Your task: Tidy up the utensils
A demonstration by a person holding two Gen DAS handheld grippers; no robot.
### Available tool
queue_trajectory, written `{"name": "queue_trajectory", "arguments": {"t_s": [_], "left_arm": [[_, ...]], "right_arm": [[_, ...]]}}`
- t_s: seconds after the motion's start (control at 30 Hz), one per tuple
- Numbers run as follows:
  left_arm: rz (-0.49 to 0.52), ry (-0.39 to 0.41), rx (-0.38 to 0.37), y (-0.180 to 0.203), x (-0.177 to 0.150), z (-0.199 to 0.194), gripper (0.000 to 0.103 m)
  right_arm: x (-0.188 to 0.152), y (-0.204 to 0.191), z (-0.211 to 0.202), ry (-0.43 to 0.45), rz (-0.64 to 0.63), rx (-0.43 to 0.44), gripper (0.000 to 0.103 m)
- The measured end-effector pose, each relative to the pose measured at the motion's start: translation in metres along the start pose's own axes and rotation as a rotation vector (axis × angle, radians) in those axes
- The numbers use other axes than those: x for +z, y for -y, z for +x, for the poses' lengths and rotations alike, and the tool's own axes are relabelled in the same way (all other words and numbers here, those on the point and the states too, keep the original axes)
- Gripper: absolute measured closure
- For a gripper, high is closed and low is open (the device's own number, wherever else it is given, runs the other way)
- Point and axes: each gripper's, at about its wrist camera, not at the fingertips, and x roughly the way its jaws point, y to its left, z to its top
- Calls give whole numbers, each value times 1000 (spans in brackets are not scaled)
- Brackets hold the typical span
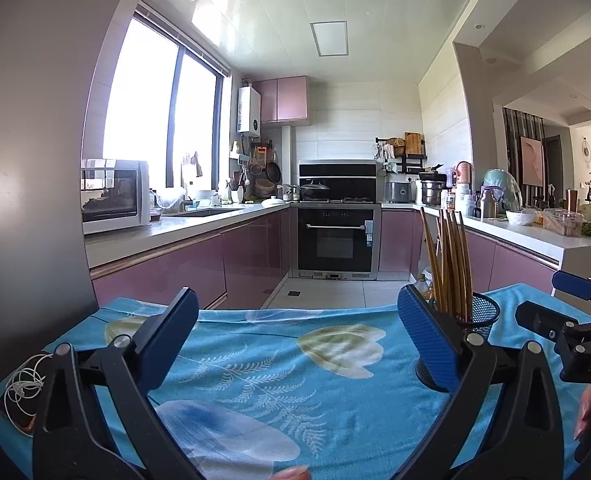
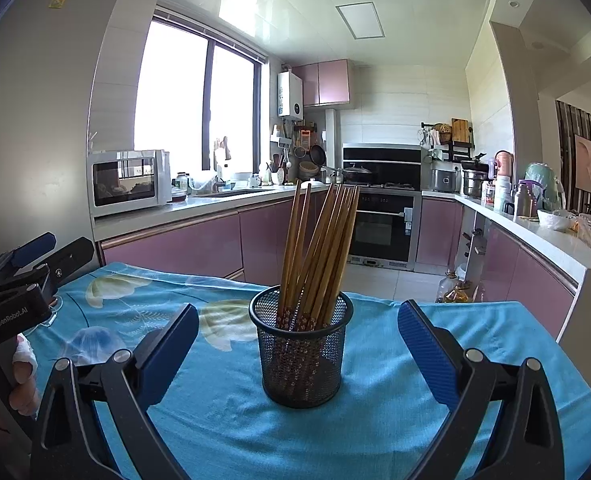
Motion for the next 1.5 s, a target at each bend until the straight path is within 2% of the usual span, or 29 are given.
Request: {"name": "queue_trajectory", "arguments": {"t_s": [1.5], "left_arm": [[14,9,28,4,-5,-1,5]], "right_arm": [[-1,4,-1,13,29,-9,7]]}}
